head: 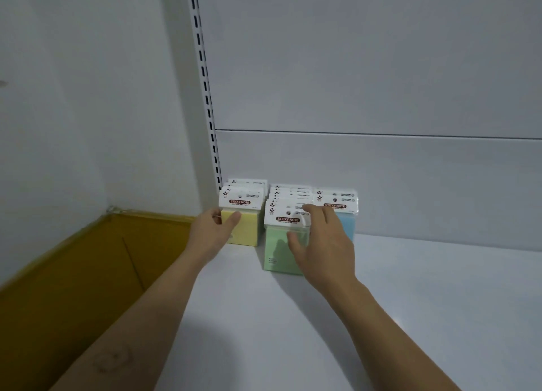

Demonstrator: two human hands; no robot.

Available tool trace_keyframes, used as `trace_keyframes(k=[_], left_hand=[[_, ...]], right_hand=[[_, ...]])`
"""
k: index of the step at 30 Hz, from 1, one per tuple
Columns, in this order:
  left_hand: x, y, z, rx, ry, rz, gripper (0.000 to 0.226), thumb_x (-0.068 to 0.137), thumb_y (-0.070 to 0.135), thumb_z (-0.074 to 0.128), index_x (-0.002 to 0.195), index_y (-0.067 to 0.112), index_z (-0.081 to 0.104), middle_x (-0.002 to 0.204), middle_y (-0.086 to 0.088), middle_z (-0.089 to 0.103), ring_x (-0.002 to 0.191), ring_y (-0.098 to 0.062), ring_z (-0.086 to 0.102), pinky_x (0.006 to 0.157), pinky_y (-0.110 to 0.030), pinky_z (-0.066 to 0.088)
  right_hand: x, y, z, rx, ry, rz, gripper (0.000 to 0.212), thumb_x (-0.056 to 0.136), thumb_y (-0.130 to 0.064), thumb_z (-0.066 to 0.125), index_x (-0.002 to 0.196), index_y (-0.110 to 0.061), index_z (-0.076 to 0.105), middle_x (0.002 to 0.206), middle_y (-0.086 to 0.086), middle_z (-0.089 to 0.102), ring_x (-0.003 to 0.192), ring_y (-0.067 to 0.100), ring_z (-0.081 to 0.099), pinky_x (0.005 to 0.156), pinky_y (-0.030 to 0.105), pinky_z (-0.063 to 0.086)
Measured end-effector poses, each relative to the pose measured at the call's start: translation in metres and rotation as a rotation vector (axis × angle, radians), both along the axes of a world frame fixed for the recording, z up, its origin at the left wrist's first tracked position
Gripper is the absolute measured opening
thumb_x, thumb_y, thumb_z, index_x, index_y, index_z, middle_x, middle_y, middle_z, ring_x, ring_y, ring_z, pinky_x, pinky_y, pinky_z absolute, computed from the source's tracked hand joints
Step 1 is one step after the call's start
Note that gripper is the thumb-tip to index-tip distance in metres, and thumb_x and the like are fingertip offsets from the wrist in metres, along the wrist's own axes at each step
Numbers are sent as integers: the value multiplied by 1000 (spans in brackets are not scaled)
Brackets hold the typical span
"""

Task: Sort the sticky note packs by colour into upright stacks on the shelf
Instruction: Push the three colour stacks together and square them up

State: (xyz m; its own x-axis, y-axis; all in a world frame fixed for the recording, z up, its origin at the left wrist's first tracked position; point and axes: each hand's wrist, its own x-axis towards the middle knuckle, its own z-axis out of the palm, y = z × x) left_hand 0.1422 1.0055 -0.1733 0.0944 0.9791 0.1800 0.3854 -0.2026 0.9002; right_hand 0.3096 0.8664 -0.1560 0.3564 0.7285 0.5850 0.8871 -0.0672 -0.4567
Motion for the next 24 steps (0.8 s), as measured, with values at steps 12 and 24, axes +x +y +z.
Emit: trace_keyframes(k=[12,24], left_hand=[[-13,21,7,-72,-45,-97,32,78,36,75,101,14,68,89,-2,72,74,-9,67,60,-17,50],[-15,22,-1,-42,-69,-59,38,74,33,79,103,11,70,86,1,72,78,-11,68,69,-24,54]], right_hand=[[-3,6,-10,-11,-12,12,49,80,-28,69,124,-12,54,120,5,55,108,27,53,82,36,47],[-3,2,-9,-32,18,15,54,81,-27,70,129,-13,51,127,5,52,116,26,49,91,36,44]])
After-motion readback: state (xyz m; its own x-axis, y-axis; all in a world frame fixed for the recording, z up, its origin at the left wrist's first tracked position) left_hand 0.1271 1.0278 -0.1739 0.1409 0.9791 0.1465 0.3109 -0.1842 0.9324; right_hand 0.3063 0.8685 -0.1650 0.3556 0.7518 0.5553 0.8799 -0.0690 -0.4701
